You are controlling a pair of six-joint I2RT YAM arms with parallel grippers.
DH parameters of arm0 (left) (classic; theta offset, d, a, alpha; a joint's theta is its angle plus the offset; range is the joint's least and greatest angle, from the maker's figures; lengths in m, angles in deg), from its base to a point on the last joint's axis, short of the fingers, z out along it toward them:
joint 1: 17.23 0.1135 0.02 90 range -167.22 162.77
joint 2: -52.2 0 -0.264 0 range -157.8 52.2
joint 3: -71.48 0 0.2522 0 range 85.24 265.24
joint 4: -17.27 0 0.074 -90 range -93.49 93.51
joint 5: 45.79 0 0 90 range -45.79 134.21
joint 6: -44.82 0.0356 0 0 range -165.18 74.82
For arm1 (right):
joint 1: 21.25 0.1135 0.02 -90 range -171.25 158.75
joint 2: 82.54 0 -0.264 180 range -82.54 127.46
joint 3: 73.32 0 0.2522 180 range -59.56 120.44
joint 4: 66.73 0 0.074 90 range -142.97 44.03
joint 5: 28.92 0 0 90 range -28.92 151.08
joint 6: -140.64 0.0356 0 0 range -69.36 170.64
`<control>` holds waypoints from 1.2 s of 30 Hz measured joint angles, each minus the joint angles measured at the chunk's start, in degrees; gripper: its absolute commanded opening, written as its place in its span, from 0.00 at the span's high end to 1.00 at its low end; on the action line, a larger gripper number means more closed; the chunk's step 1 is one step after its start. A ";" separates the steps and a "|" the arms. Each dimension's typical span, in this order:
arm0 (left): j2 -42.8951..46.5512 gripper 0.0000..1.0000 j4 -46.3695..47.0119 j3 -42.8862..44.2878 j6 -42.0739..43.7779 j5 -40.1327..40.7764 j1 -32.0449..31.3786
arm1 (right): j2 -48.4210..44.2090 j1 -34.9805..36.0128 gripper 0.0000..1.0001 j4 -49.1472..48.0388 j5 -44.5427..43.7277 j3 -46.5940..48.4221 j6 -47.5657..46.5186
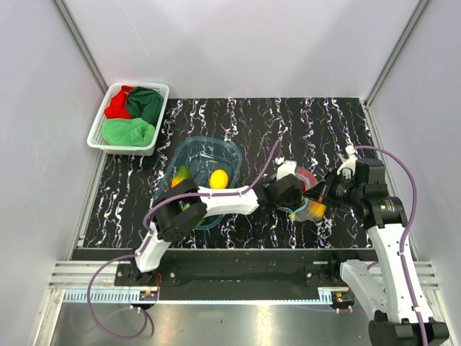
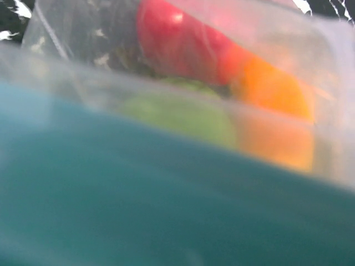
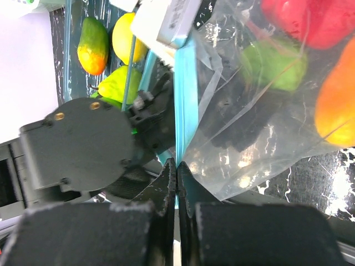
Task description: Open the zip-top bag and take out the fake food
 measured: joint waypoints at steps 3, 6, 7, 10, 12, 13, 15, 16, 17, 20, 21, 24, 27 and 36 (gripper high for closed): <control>2.97 0.90 -0.66 -2.27 1.42 -0.09 -0.04 | -0.02 0.02 1.00 0.00 0.09 0.00 0.00; 7.65 0.91 -1.29 -5.03 2.78 -0.63 -0.20 | -0.02 0.00 1.00 -0.02 0.15 0.00 0.00; 9.46 0.91 -1.18 -5.99 3.34 -0.92 -0.26 | -0.02 0.00 1.00 -0.04 0.17 0.00 0.00; 15.10 0.92 -0.63 -8.92 4.90 -2.86 -0.50 | -0.02 0.00 1.00 -0.07 0.17 0.00 0.00; 18.73 0.94 -0.07 -10.67 5.99 -4.94 -0.66 | -0.02 0.00 1.00 -0.07 0.17 0.00 0.00; 20.09 0.96 0.35 -11.28 6.47 -5.88 -0.72 | -0.02 0.02 1.00 -0.07 0.17 0.00 0.00; 23.28 0.99 1.05 -12.94 7.50 -7.61 -0.87 | -0.02 0.00 1.00 -0.07 0.17 0.00 0.00; 24.96 1.00 1.49 -13.94 8.02 -8.41 -0.90 | -0.02 0.00 1.00 -0.07 0.17 0.00 0.00; 26.62 1.00 1.73 -15.08 8.52 -8.85 -0.92 | -0.02 0.02 1.00 -0.07 0.17 0.00 0.00; 32.68 1.00 1.68 -19.15 10.27 -9.27 -1.01 | -0.02 0.00 1.00 -0.09 0.15 -0.02 0.00; 34.88 1.00 1.33 -20.41 10.93 -9.14 -1.01 | -0.07 0.00 1.00 -0.07 0.17 -0.02 0.00; 41.40 1.00 0.04 -23.06 13.07 -7.96 -1.01 | -0.11 0.00 1.00 -0.09 0.17 -0.02 0.00; 49.07 0.98 -1.79 -25.24 15.65 -4.11 -0.98 | -0.11 0.02 1.00 -0.09 0.17 -0.04 0.00; 61.83 0.89 -12.92 -29.99 13.35 4.70 16.50 | -0.11 0.00 1.00 -0.11 0.17 -0.09 0.00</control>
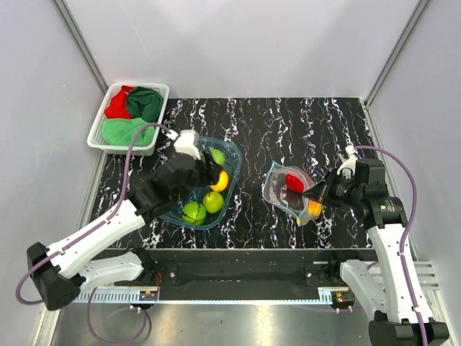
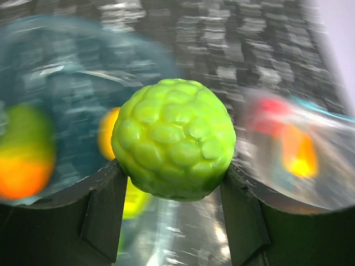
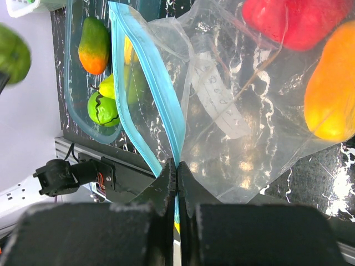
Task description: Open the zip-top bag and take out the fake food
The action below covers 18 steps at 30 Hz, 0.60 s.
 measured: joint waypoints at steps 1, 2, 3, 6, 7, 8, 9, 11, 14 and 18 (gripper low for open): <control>0.09 0.88 -0.74 -0.83 -0.20 0.02 2.64 | 0.00 0.00 1.00 0.00 0.00 0.00 0.00; -0.04 0.86 -1.79 -1.79 -0.44 -0.24 6.27 | 0.00 0.00 1.00 0.00 0.00 0.00 0.00; -0.37 0.85 -2.47 -2.29 -0.72 -0.31 8.48 | 0.00 0.00 1.00 -0.02 0.00 0.00 0.00; -2.91 0.82 -3.32 -2.60 -1.07 -2.29 15.52 | 0.00 0.00 1.00 0.00 -0.02 -0.02 0.00; -4.31 0.82 -2.91 -2.51 -1.07 -3.17 17.31 | 0.00 0.00 1.00 -0.02 0.00 -0.02 0.00; -6.08 0.82 -2.82 -2.23 -1.05 -4.31 19.17 | 0.00 0.00 1.00 -0.02 0.00 -0.02 0.00; -8.52 0.83 -2.97 -1.64 -0.98 -5.51 20.72 | 0.00 0.00 1.00 0.00 0.00 -0.02 0.00; -14.14 0.83 -3.15 0.66 -0.79 -7.61 22.84 | 0.00 0.02 1.00 -0.02 0.00 -0.02 0.00; -24.74 0.83 -2.93 5.42 -0.22 -10.21 24.37 | 0.00 0.02 1.00 -0.02 0.02 -0.02 0.00; -34.47 0.62 -3.02 9.18 0.52 -11.80 24.52 | 0.02 0.02 1.00 0.00 0.02 -0.02 0.00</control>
